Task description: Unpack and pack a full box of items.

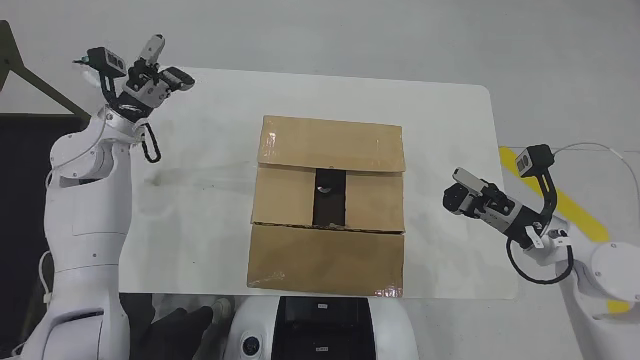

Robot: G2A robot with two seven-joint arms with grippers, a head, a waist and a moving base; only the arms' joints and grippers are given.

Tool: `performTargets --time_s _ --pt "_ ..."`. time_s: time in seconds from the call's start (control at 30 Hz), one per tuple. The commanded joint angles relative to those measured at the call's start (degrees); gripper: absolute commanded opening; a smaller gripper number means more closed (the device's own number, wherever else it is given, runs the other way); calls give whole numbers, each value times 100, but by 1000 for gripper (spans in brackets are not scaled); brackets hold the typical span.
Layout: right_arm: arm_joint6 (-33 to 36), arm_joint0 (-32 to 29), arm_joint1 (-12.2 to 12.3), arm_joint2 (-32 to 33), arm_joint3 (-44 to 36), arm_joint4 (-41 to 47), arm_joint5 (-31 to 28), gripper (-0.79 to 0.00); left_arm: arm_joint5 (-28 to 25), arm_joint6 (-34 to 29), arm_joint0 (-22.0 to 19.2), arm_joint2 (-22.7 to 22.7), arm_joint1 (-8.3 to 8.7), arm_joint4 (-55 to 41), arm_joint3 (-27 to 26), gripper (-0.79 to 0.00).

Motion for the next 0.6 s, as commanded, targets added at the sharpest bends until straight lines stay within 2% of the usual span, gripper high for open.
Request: performTargets --time_s 0.0,0.33,0.57 --pt "0 0 0 0 0 0 0 0 73 -328 112 40 5 -183 -144 0" --pt "0 0 0 0 0 0 0 0 -138 -1533 802 125 23 -1023 -1093 0" --pt "0 0 0 0 0 0 0 0 -71 -2121 1002 281 41 -1302 -1439 0"
